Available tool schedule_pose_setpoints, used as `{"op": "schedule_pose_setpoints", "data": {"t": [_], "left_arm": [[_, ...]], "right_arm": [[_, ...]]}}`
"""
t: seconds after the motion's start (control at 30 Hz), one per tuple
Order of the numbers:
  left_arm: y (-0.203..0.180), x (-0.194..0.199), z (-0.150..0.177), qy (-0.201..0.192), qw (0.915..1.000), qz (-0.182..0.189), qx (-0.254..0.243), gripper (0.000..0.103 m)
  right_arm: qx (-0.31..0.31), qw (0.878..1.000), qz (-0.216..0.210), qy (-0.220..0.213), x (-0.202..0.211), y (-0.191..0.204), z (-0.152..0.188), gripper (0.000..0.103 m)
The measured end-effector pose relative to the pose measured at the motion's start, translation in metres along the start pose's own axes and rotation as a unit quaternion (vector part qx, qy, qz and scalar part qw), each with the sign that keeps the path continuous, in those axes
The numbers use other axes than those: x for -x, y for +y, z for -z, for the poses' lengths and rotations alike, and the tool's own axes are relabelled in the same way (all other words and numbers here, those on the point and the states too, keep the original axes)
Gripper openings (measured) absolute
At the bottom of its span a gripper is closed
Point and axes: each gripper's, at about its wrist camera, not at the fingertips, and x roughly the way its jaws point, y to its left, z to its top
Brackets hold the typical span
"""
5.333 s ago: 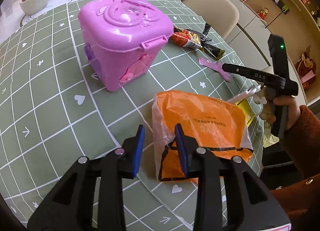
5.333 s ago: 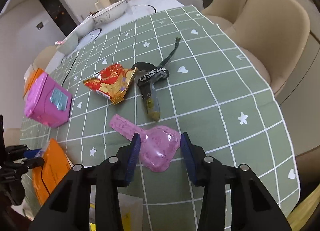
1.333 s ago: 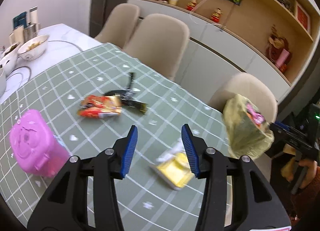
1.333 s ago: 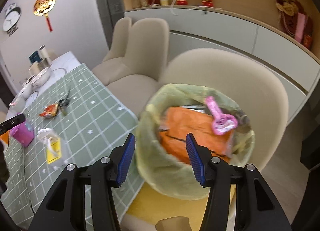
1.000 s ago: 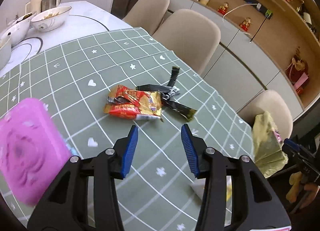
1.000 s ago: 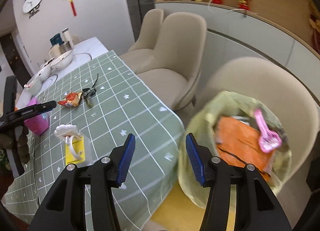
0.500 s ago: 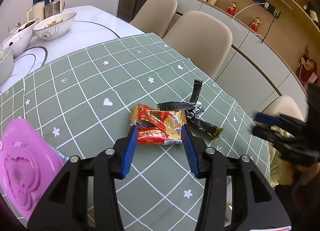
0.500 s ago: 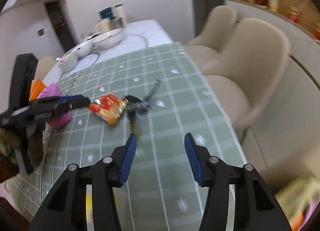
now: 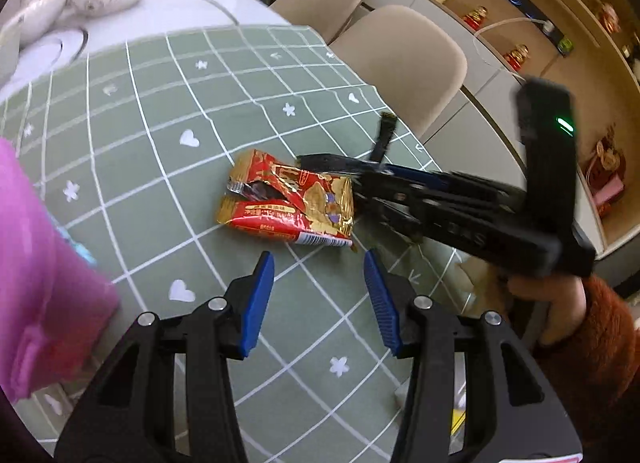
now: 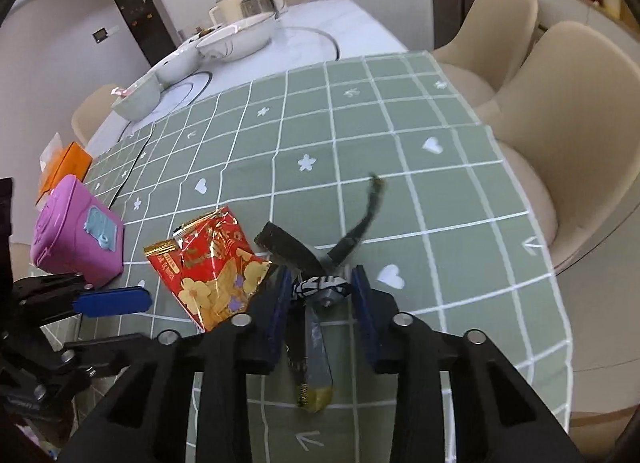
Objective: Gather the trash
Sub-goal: 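Grasp the red snack packet with the left tool while the right tool grasps the black strap, then carry the red packet and black strap over the bin with both tools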
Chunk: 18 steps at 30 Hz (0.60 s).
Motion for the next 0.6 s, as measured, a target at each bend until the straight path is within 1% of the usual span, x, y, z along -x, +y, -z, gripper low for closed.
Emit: {"op": "schedule_pose_setpoints", "data": {"t": [0.07, 0.13, 0.2, 0.23, 0.33, 0.43, 0.47, 0.5, 0.6], "left_arm": [[0.006, -0.01, -0.006, 0.013, 0.999, 0.014, 0.041, 0.045], [0.009, -0.016, -0.01, 0.015, 0.9975, 0.014, 0.067, 0.045], [0.012, -0.021, -0.015, 0.009, 0.9959, -0.008, 0.09, 0.045], [0.012, -0.025, -0.019, 0.004, 0.9949, -0.033, 0.096, 0.044], [0.008, -0.031, -0.028, -0.013, 0.993, -0.071, 0.093, 0.044], [0.007, -0.036, -0.036, -0.021, 0.9913, -0.091, 0.094, 0.044], [0.006, -0.037, -0.037, -0.019, 0.9909, -0.097, 0.091, 0.034], [0.004, -0.039, -0.038, -0.012, 0.9912, -0.101, 0.086, 0.027], [-0.002, -0.036, -0.035, -0.005, 0.9945, -0.084, 0.063, 0.016]], "right_arm": [[-0.023, 1.0, 0.005, -0.009, 0.015, -0.007, 0.01, 0.027], [-0.04, 0.999, 0.011, -0.013, 0.029, -0.014, 0.021, 0.027], [-0.05, 0.998, 0.022, -0.02, 0.047, -0.018, 0.037, 0.027], [-0.053, 0.998, 0.028, -0.022, 0.053, -0.019, 0.042, 0.027], [-0.073, 0.996, 0.044, -0.029, 0.072, -0.023, 0.064, 0.027], [-0.081, 0.995, 0.054, -0.032, 0.086, -0.02, 0.083, 0.027], [-0.079, 0.994, 0.061, -0.033, 0.092, -0.017, 0.089, 0.027], [-0.078, 0.994, 0.065, -0.035, 0.097, -0.015, 0.095, 0.027], [-0.093, 0.992, 0.067, -0.043, 0.114, -0.01, 0.108, 0.027]]}}
